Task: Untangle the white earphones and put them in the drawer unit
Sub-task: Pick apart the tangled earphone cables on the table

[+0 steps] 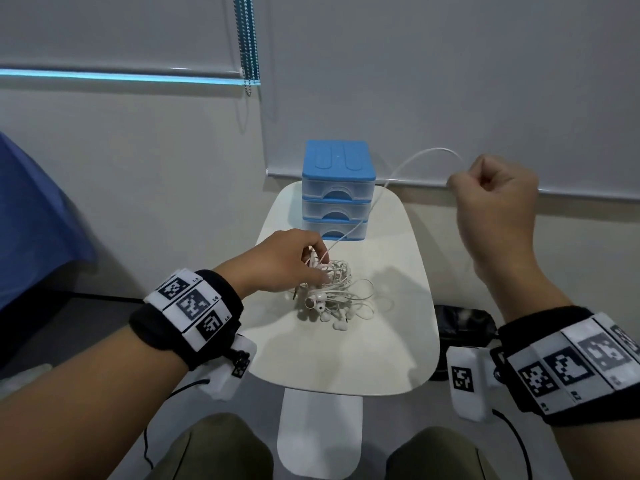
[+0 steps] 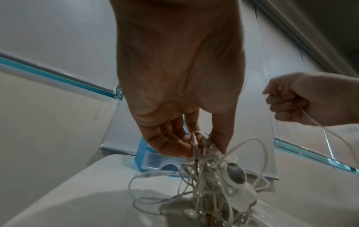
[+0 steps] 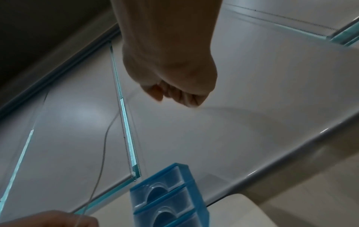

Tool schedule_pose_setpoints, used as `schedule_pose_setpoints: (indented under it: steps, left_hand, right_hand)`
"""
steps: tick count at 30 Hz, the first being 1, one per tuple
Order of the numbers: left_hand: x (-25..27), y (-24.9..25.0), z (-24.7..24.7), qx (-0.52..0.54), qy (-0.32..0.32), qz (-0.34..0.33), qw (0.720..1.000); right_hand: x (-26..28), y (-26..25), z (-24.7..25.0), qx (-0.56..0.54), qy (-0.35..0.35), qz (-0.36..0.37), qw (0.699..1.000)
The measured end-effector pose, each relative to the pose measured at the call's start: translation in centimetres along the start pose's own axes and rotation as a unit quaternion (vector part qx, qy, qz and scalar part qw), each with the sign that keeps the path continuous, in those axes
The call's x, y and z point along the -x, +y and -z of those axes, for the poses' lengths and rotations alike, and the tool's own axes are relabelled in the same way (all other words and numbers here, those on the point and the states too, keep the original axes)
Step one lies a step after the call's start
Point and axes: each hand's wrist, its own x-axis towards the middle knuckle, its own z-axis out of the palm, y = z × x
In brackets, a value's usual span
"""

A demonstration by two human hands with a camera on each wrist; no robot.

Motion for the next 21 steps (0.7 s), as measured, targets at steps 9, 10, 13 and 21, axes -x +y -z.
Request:
schedule_pose_setpoints:
  steps: [9, 10, 13, 21]
  left_hand:
    - [0.8, 0.6, -0.9, 0.108, 0.003, -0.018, 0.994]
    - [0.9, 0.7, -1.0, 0.109, 0.003, -0.022, 0.994]
    - [1.2, 1.1, -1.2, 0.108, 0.013, -0.029, 0.994]
    - [2.1, 1.3, -1.6, 0.115, 0.023, -0.024, 0.993]
  right_hand:
    - [3.3, 1.8, -0.6, 0.307, -0.293, -0.079, 0.902]
    - [3.8, 1.6, -1.0, 0.309, -0.291, -0.05, 0.904]
    - [5.2, 1.1, -2.4, 0.251, -0.354, 0.038, 0.9]
    - [7.0, 2.0, -3.7, 0.187, -0.395, 0.044, 0.899]
